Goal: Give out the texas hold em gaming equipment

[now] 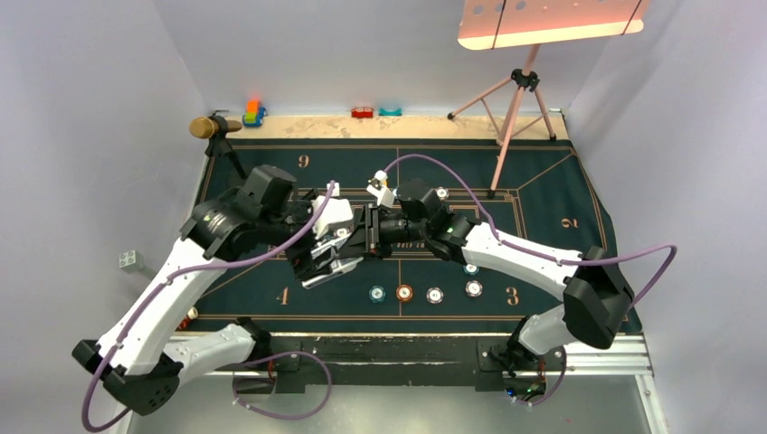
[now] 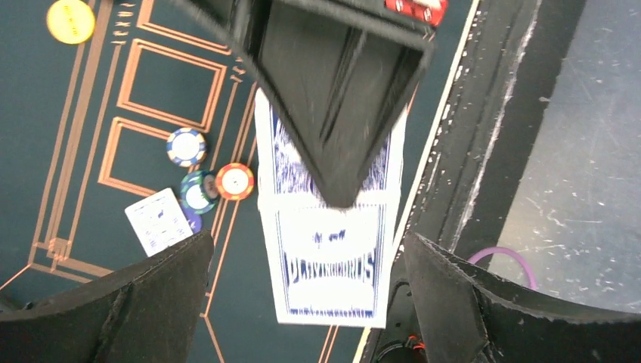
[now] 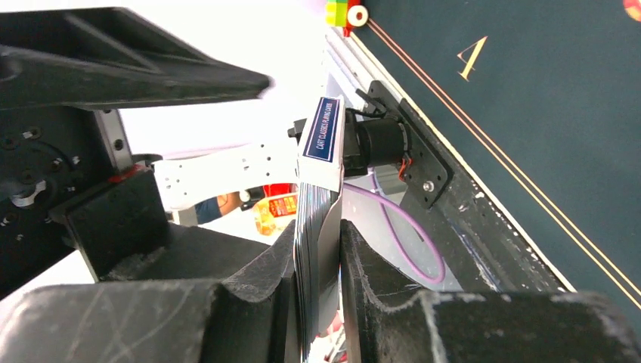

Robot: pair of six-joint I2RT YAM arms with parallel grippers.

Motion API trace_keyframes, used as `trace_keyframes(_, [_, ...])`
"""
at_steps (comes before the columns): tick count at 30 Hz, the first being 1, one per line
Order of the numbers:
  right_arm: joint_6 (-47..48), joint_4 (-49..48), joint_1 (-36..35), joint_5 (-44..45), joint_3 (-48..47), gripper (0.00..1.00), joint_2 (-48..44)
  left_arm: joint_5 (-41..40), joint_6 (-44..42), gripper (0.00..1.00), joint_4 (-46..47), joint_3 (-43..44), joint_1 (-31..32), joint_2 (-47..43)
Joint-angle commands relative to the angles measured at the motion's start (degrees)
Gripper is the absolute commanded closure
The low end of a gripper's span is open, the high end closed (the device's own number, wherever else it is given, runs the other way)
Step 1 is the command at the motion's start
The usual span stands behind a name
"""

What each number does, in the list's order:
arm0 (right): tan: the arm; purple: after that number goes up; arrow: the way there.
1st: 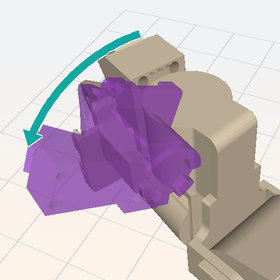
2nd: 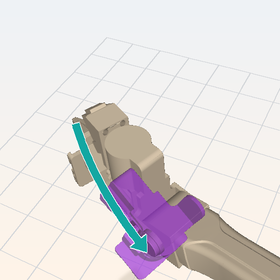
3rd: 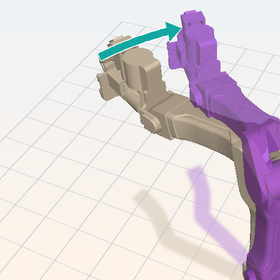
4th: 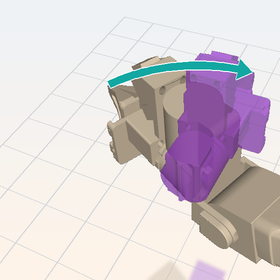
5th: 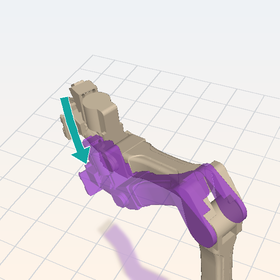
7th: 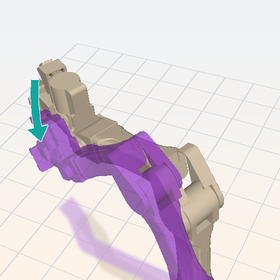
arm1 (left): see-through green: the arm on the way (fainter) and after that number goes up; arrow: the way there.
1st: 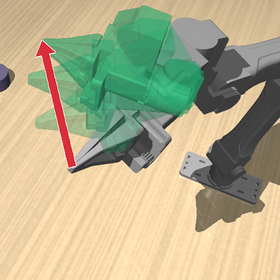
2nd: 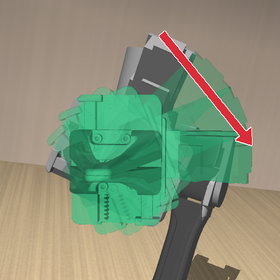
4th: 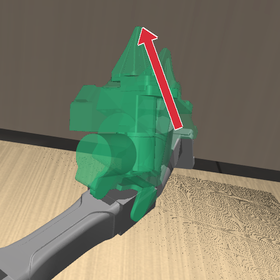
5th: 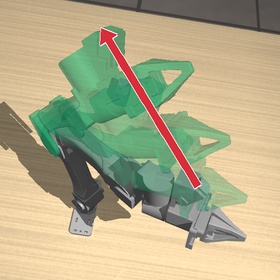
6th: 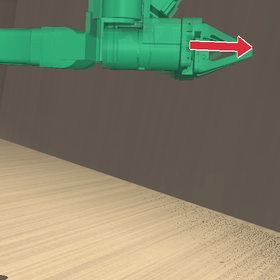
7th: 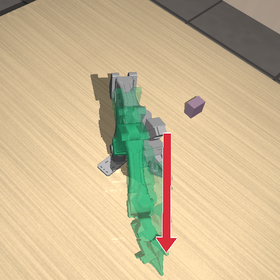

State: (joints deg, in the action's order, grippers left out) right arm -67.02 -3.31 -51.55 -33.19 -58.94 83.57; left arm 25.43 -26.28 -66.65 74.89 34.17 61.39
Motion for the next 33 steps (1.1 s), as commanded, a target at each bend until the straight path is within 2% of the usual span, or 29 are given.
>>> trace_keyframes(1, [0.75,-1.39,2.59,-1.81,1.09,0.92,-4.05,-5.61,0.88,0.00,-1.17,3.40,-1.20,-5.79])
trace_keyframes(4, [1.42,-0.87,3.73,-1.96,1.83,0.91,-5.42,-7.24,2.28,0.00,0.40,3.66,-2.11,-12.98])
trace_keyframes(6, [1.54,-0.95,3.97,-2.15,1.98,0.91,-5.54,-11.61,1.41,0.00,4.13,-2.82,-2.14,-18.96])
trace_keyframes(9, [1.62,-1.18,4.00,-2.61,1.39,0.91,-4.93,-7.52,-7.98,0.00,0.64,-8.63,-2.02,-23.02])
trace_keyframes(12, [1.16,-2.20,3.96,-2.32,1.73,0.90,-5.21,-6.66,-9.03,0.03,1.36,-10.01,-2.01,-23.48])
trace_keyframes(15, [0.98,-2.65,3.92,-2.04,1.79,0.90,-5.51,-6.28,-10.63,0.05,7.32,-14.78,-2.03,-26.20])
trace_keyframes(19, [1.33,-1.88,3.87,-1.35,1.10,0.89,-6.23,-4.32,-12.86,0.02,19.48,-22.49,-2.01,-30.80])
trace_keyframes(26, [4.77,1.24,3.91,0.46,0.55,0.89,-8.20,1.27,-10.45,0.00,21.89,-20.40,-2.05,-24.68])
trace_keyframes(33, [7.01,2.04,3.91,-0.29,0.31,0.88,-9.26,4.77,-9.03,0.00,18.30,-16.30,-2.07,-18.23])
